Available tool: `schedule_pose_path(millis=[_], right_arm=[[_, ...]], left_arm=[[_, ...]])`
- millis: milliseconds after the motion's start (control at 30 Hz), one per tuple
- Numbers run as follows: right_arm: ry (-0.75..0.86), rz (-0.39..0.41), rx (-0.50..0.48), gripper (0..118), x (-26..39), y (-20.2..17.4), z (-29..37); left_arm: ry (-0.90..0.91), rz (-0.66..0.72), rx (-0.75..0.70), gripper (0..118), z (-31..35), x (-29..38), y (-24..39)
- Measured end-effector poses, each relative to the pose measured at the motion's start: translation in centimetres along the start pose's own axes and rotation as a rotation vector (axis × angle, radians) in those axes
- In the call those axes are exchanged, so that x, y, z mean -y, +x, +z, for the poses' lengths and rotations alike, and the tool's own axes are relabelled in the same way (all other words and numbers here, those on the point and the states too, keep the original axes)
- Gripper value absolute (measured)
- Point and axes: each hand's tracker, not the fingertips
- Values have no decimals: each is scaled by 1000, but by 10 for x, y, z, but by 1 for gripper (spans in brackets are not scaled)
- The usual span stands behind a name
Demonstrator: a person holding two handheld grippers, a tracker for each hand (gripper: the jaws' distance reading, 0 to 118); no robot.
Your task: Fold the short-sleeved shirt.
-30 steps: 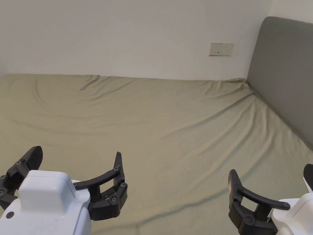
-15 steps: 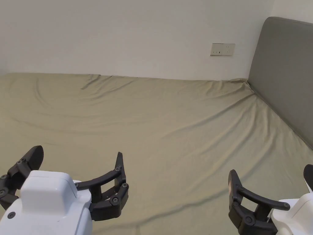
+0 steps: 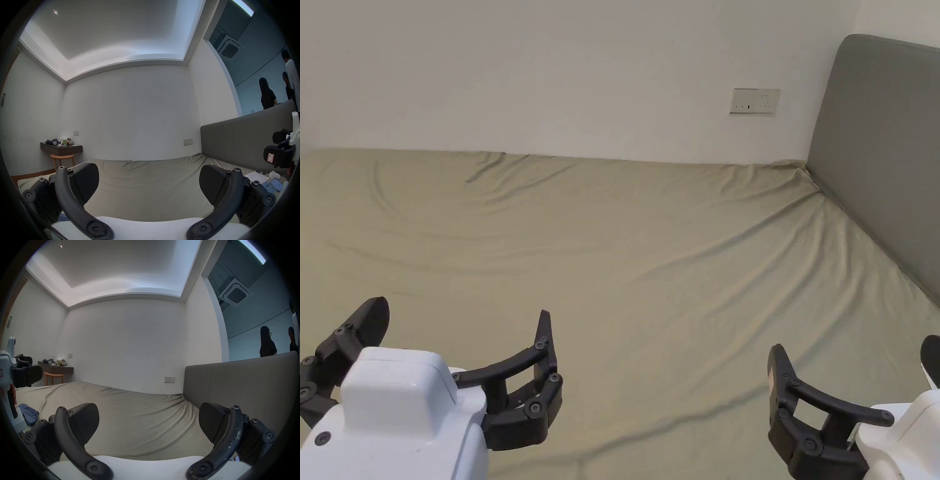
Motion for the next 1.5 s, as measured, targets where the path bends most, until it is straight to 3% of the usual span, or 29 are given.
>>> schedule_pose_path(millis=[100, 267, 367, 467, 600, 667, 733, 833, 900, 1033, 1167, 1500], right_arm=[[-48, -26, -23, 118, -1, 2, -7], [-180, -322, -125, 118, 3, 19, -22], [-304, -385, -12, 118, -1, 22, -30], [-393, -338, 72, 118, -4, 19, -35], [-358, -172, 89, 118, -2, 10, -30], [-373, -128, 145, 118, -3, 5, -32], [-378, -158, 136, 118, -1, 6, -34], [-390, -318, 66, 118, 2, 15, -35], [-374, -356, 40, 118, 2, 21, -33], [-370, -345, 38, 118, -1, 23, -31], [-346, -276, 109, 118, -1, 20, -30], [-356, -281, 122, 118, 3, 21, -30]], left_arm=[[0, 3, 6, 118, 0, 0, 0], [-1, 3, 6, 118, 0, -1, -1], [0, 2, 7, 118, 0, -1, -1], [1, 4, 5, 118, 0, -2, -1], [-5, 9, 6, 118, -1, -1, -1], [-9, 10, 8, 118, -2, -1, 0], [-11, 9, 10, 118, -2, -1, 0], [-14, 3, 15, 118, -2, -1, 1], [-15, -3, 14, 118, -2, 0, 1], [-19, -2, 11, 118, -3, 0, 1], [-24, 2, 14, 118, -4, 1, 1], [-35, -9, 19, 118, -5, 4, 3]])
